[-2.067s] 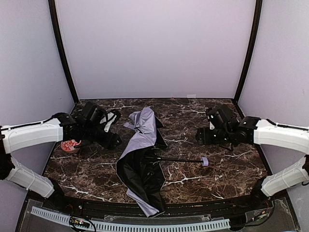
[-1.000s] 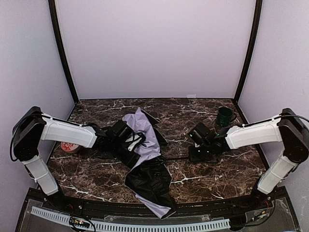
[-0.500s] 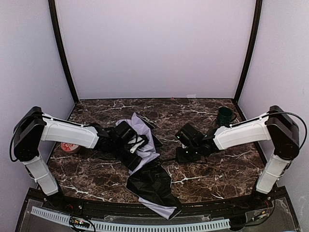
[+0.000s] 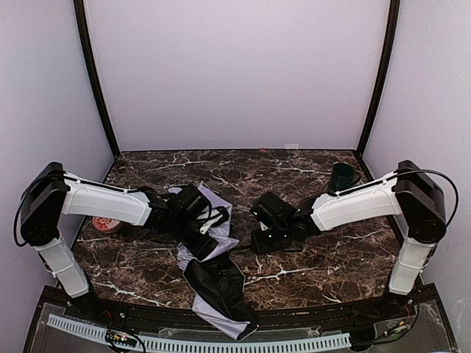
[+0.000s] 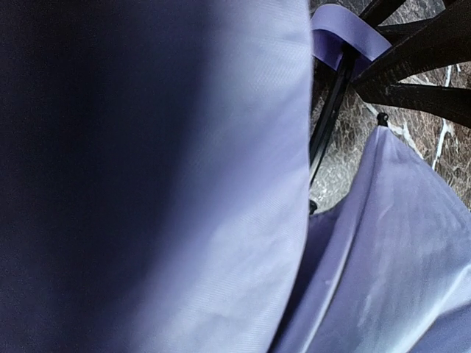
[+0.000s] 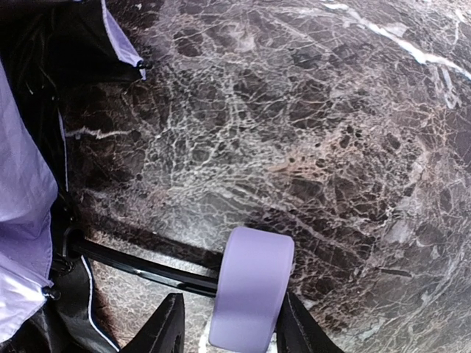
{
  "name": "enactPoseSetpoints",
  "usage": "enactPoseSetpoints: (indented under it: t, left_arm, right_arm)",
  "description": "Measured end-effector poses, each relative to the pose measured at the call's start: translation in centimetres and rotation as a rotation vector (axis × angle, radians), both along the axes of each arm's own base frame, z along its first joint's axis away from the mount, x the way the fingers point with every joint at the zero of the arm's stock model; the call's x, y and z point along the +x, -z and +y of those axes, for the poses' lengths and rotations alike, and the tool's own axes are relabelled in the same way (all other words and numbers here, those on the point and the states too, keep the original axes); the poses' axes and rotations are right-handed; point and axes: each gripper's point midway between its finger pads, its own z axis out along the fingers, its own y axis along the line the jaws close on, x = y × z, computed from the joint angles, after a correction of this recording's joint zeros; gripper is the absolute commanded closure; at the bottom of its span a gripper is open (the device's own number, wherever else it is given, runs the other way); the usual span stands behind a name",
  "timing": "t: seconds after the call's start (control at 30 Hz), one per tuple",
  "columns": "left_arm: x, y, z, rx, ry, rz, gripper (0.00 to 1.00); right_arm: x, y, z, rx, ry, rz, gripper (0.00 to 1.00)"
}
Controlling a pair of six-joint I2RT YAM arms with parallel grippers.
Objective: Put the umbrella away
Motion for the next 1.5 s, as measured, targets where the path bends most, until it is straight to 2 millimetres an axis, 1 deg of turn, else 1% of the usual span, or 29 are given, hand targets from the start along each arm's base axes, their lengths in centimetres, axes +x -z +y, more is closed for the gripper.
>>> enactPoseSetpoints:
  t: [0.17,0.27,0.43,0.57,0.7,0.83,0.97,1.07,1.17,1.23,1.3,1.4,1.43,1.5]
  left_arm:
    - [0.0,-0.1,0.0,-0.001,0.01,-0.004,0.36]
    - [0.0,-0.1,0.0,0.002,0.016,-0.008,0.34]
    - [0.2,-0.7,0.1,0.012,0.027,-0.047,0.26]
    - [0.8,-1.5,0.2,0.03,0.027,-0.105,0.19]
    - [1.8,-3.2,0.5,0.037,0.011,-0.176,0.1]
    - [2.6,-5.6,1.2,0.038,-0.002,-0.256,0.05]
    - [3.2,-7.5,2.2,0.042,-0.016,-0.315,0.04]
    - [3.5,-8.2,2.9,0.055,-0.022,-0.337,0.03]
    - [3.5,-8.5,3.6,0.068,-0.022,-0.343,0.03]
    - [3.4,-8.9,3.8,0.064,-0.019,-0.345,0.03]
    - [3.3,-9.5,3.7,0.046,-0.012,-0.351,0.03]
    - [3.0,-10.1,3.2,0.012,0.007,-0.352,0.04]
    - [3.0,-10.1,3.1,0.008,0.01,-0.349,0.04]
    - [2.9,-9.9,3.0,0.007,0.015,-0.341,0.05]
  right_arm:
    - [-0.3,-0.1,0.2,0.005,-0.008,0.016,0.57]
    - [-0.3,-0.1,0.2,0.007,-0.005,0.019,0.53]
    - [-0.3,-0.4,0.2,0.016,0.0,0.018,0.45]
    - [-0.9,-1.0,-0.2,0.036,-0.005,0.026,0.36]
    - [-1.2,-2.7,-0.2,0.071,-0.032,0.01,0.27]
    - [-0.9,-5.0,-0.3,0.103,-0.054,-0.029,0.22]
    - [-0.5,-6.4,-0.9,0.1,-0.074,-0.055,0.21]
    - [-0.2,-8.1,-1.6,0.079,-0.089,-0.084,0.21]
    - [0.5,-10.0,-1.6,0.062,-0.098,-0.123,0.23]
    - [0.9,-11.3,-0.9,0.08,-0.12,-0.153,0.24]
    - [0.7,-12.2,0.0,0.108,-0.154,-0.169,0.25]
    - [-0.7,-13.5,2.6,0.208,-0.26,-0.17,0.27]
    - [-1.6,-14.2,3.9,0.265,-0.313,-0.164,0.28]
    - [-2.4,-15.5,5.6,0.35,-0.378,-0.172,0.33]
